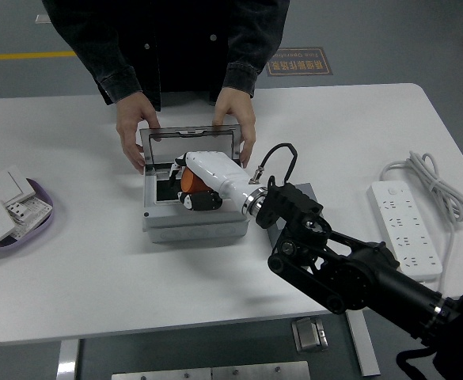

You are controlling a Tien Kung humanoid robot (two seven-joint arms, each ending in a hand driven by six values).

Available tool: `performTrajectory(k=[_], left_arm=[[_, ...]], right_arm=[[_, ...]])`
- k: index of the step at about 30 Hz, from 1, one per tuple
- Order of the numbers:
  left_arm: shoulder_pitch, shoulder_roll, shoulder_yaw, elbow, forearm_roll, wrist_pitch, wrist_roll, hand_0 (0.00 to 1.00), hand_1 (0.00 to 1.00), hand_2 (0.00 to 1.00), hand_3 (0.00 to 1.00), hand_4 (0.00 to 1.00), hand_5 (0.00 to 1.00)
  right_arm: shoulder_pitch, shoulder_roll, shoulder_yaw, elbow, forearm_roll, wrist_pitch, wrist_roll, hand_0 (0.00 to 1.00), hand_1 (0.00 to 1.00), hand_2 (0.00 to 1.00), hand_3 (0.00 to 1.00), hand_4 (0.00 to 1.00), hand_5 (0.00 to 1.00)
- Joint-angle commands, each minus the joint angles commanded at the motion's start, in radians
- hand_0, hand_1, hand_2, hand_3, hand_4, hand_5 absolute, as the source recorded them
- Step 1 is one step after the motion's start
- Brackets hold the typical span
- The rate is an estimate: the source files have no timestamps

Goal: Pick up the cylinder from the cube,place it in the box,flap close box

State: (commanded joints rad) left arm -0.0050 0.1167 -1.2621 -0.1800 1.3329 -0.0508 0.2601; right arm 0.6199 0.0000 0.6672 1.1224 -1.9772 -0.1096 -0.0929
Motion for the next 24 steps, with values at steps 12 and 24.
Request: performTrajectory(k=[12, 24], left_arm=[[-0.001, 0.001, 0.003, 0.0, 0.001, -0.001, -0.001, 0.601, 0.582, 0.559, 0.602, 0.671, 0.273], [-0.001, 0.002, 0.012, 0.0, -0.004, -0.001, -0.003, 0.601, 0.582, 0.559, 0.602, 0.67, 0.272]], right_arm=[[0.022, 0.0, -0.013, -0.016, -0.074, 0.023, -0.057, 0.755, 0.679, 0.649, 0.661, 0.232, 0.103], [0.026, 0.0, -0.021, -0.017, -0.08, 0.01, -0.048, 0.885, 0.754, 0.755, 0.824, 0.59, 0.035]])
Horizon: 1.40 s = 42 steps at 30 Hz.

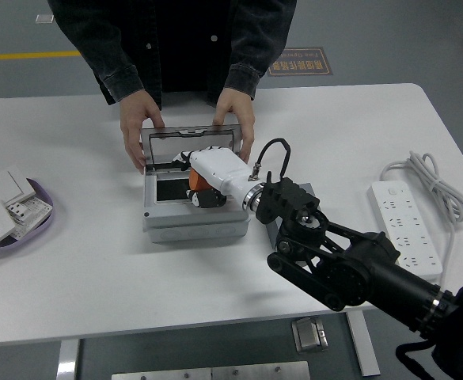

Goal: Pick up the cylinder from the cube,place it in the box,flap close box

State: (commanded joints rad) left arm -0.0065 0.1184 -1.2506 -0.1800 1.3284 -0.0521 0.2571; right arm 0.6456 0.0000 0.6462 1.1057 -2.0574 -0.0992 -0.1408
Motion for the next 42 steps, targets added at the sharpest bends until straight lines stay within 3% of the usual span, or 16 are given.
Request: performTrajectory(k=[14, 15, 22, 26, 27, 35, 39, 42], left_arm=[[-0.001, -0.001, 0.004, 0.0, -0.003, 0.0, -0.003, 0.601, 0.582, 0.558, 0.601, 0.669, 0.271], [0.0, -0.001, 0.005, 0.0, -0.004, 0.0, -0.003, 0.601, 0.582, 0.558, 0.602, 0.669, 0.27], [0.004, -0.003, 0.008, 0.0, -0.01, 0.001, -0.003, 0.601, 0.582, 0.558, 0.601, 0.667, 0.268], [0.006, -0.004, 0.008, 0.0, -0.01, 0.001, -0.001, 0.601, 0.582, 0.558, 0.601, 0.667, 0.268], [0.006, -0.004, 0.007, 0.0, -0.008, 0.001, -0.001, 0.601, 0.582, 0.558, 0.6, 0.666, 0.268], [-0.001, 0.0, 0.002, 0.0, 0.002, -0.001, -0.001, 0.601, 0.582, 0.558, 0.6, 0.665, 0.266], [-0.002, 0.001, 0.001, 0.0, 0.004, -0.001, 0.0, 0.601, 0.583, 0.558, 0.6, 0.664, 0.266], [-0.002, 0.001, 0.002, 0.0, 0.003, -0.001, 0.0, 0.601, 0.583, 0.558, 0.6, 0.664, 0.266]], right_arm=[[-0.008, 0.0, -0.002, 0.002, 0.059, -0.019, 0.027, 0.888, 0.753, 0.757, 0.844, 0.637, 0.025], [-0.011, 0.0, -0.001, 0.004, 0.083, -0.026, 0.034, 0.888, 0.753, 0.758, 0.852, 0.705, 0.023], [-0.033, -0.015, 0.031, 0.086, 0.297, -0.094, 0.143, 0.885, 0.751, 0.759, 0.854, 0.72, 0.023], [-0.006, -0.045, 0.068, 0.143, 0.414, -0.119, 0.151, 0.885, 0.751, 0.759, 0.854, 0.72, 0.023], [0.008, -0.052, 0.076, 0.146, 0.441, -0.122, 0.149, 0.86, 0.736, 0.749, 0.834, 0.676, 0.054], [0.115, -0.081, 0.071, 0.022, 0.536, -0.108, 0.137, 0.837, 0.713, 0.729, 0.814, 0.68, 0.075], [0.145, -0.087, 0.05, -0.053, 0.565, -0.09, 0.141, 0.836, 0.711, 0.722, 0.812, 0.683, 0.078], [0.15, -0.095, 0.033, -0.074, 0.578, -0.086, 0.138, 0.836, 0.711, 0.722, 0.812, 0.683, 0.078]])
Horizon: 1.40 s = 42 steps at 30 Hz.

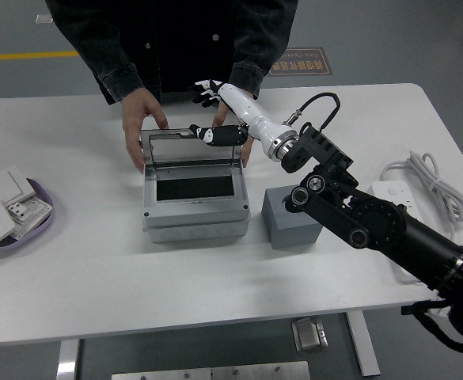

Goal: Pick up the cylinder from the cube,place it in the box,flap close box

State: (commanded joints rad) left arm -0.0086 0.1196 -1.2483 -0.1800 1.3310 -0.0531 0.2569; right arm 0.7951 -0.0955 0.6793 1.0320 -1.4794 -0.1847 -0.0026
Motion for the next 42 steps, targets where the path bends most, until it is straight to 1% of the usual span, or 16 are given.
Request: performTrajectory(k=[3, 6, 10, 14, 15, 20, 21, 23, 26, 32, 33, 38, 39, 42], left_arm=[[0.001, 0.0, 0.001, 0.0, -0.001, 0.0, 0.0, 0.601, 0.583, 0.558, 0.6, 0.664, 0.264], [0.001, -0.001, 0.001, 0.0, -0.003, 0.001, -0.001, 0.601, 0.583, 0.558, 0.6, 0.664, 0.264], [0.0, -0.002, -0.001, 0.0, -0.002, 0.001, -0.001, 0.601, 0.583, 0.557, 0.599, 0.663, 0.262], [-0.001, -0.004, 0.001, 0.0, -0.005, 0.002, -0.003, 0.601, 0.583, 0.557, 0.599, 0.663, 0.262], [0.0, -0.004, 0.002, 0.0, -0.007, 0.002, -0.004, 0.601, 0.582, 0.558, 0.599, 0.663, 0.26], [0.002, -0.006, 0.013, 0.0, -0.018, 0.003, -0.007, 0.601, 0.582, 0.558, 0.599, 0.663, 0.26], [0.002, -0.006, 0.018, 0.0, -0.024, 0.003, -0.009, 0.601, 0.582, 0.557, 0.599, 0.663, 0.259], [0.002, -0.006, 0.025, 0.0, -0.031, 0.003, -0.012, 0.601, 0.582, 0.557, 0.599, 0.663, 0.259], [0.002, -0.006, 0.031, 0.0, -0.037, 0.003, -0.015, 0.601, 0.582, 0.557, 0.599, 0.663, 0.259], [0.002, -0.007, 0.034, 0.0, -0.039, 0.003, -0.017, 0.601, 0.582, 0.557, 0.6, 0.663, 0.257], [0.002, -0.007, 0.034, 0.0, -0.039, 0.003, -0.017, 0.601, 0.582, 0.557, 0.6, 0.663, 0.257], [0.005, -0.008, 0.033, 0.0, -0.04, 0.004, -0.016, 0.601, 0.582, 0.557, 0.6, 0.663, 0.257], [0.005, -0.008, 0.034, 0.0, -0.04, 0.004, -0.016, 0.601, 0.583, 0.557, 0.6, 0.663, 0.257], [0.004, -0.008, 0.034, 0.0, -0.041, 0.004, -0.017, 0.601, 0.583, 0.557, 0.6, 0.663, 0.257]], right_arm=[[-0.008, -0.013, -0.017, 0.013, 0.0, 0.0, -0.008, 0.838, 0.709, 0.723, 0.81, 0.684, 0.077], [-0.025, -0.025, -0.027, 0.044, -0.009, -0.001, -0.015, 0.838, 0.709, 0.723, 0.81, 0.684, 0.077], [-0.06, -0.052, -0.044, 0.105, -0.017, -0.006, -0.025, 0.834, 0.704, 0.718, 0.812, 0.684, 0.08], [-0.116, -0.087, -0.048, 0.179, -0.011, -0.009, -0.018, 0.834, 0.704, 0.718, 0.812, 0.684, 0.08], [-0.131, -0.096, -0.045, 0.198, -0.013, -0.009, -0.015, 0.817, 0.699, 0.718, 0.81, 0.682, 0.096], [-0.195, -0.13, -0.019, 0.289, -0.042, -0.018, -0.013, 0.817, 0.699, 0.718, 0.81, 0.682, 0.096], [-0.207, -0.136, -0.014, 0.306, -0.045, -0.02, -0.011, 0.796, 0.684, 0.715, 0.806, 0.676, 0.107], [-0.23, -0.146, -0.008, 0.337, -0.044, -0.025, -0.006, 0.796, 0.684, 0.715, 0.806, 0.676, 0.107], [-0.251, -0.151, -0.013, 0.354, -0.014, -0.028, 0.006, 0.796, 0.684, 0.715, 0.806, 0.676, 0.107], [-0.287, -0.143, -0.026, 0.343, 0.098, -0.024, 0.051, 0.79, 0.678, 0.712, 0.806, 0.666, 0.114], [-0.291, -0.143, -0.022, 0.343, 0.107, -0.024, 0.054, 0.767, 0.676, 0.711, 0.793, 0.631, 0.135], [-0.302, -0.151, 0.001, 0.345, 0.122, -0.028, 0.061, 0.767, 0.676, 0.711, 0.793, 0.631, 0.135], [-0.303, -0.153, 0.007, 0.345, 0.124, -0.028, 0.062, 0.755, 0.676, 0.715, 0.782, 0.604, 0.166], [-0.311, -0.159, 0.032, 0.346, 0.127, -0.032, 0.066, 0.755, 0.676, 0.715, 0.782, 0.604, 0.166]])
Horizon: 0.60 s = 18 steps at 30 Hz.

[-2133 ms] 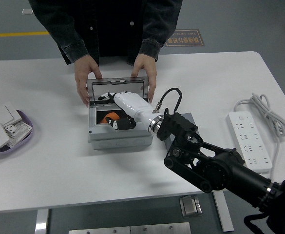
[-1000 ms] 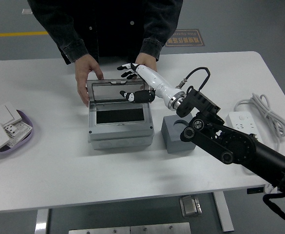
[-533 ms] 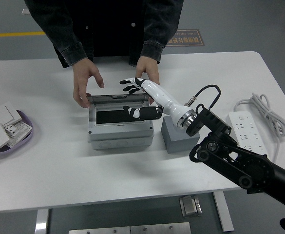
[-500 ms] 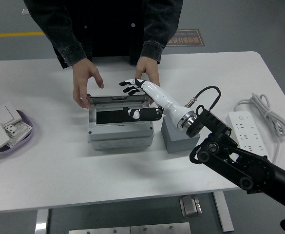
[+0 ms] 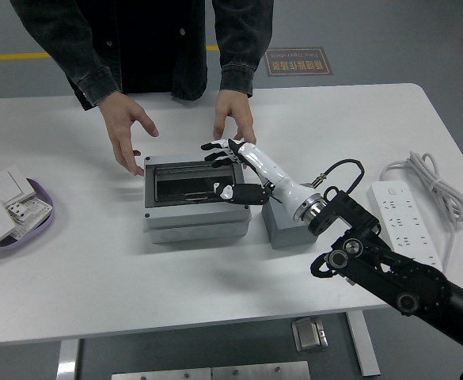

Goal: Pick up the cylinder from the cube,place it in the box,flap close box

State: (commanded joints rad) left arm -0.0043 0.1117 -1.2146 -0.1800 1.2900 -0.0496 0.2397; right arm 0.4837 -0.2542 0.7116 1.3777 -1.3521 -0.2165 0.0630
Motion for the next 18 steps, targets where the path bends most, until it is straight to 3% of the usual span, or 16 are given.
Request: performTrajectory(k=[4, 10, 18], left_arm=[[-0.001, 0.0, -0.003, 0.0, 0.004, -0.001, 0.0, 0.601, 0.582, 0.557, 0.6, 0.664, 0.257], [0.006, -0.001, -0.008, 0.0, 0.006, 0.001, 0.003, 0.601, 0.582, 0.558, 0.6, 0.665, 0.256], [0.027, -0.003, 0.006, 0.0, -0.028, 0.01, 0.006, 0.601, 0.582, 0.557, 0.6, 0.665, 0.256]], right_arm=[[-0.031, -0.009, 0.071, 0.018, -0.031, -0.012, 0.003, 0.749, 0.676, 0.715, 0.784, 0.609, 0.175], [-0.149, -0.007, 0.236, 0.068, -0.078, -0.042, 0.043, 0.744, 0.671, 0.712, 0.777, 0.609, 0.174], [-0.336, 0.057, 0.511, 0.059, 0.036, -0.061, 0.168, 0.735, 0.659, 0.7, 0.744, 0.612, 0.172]])
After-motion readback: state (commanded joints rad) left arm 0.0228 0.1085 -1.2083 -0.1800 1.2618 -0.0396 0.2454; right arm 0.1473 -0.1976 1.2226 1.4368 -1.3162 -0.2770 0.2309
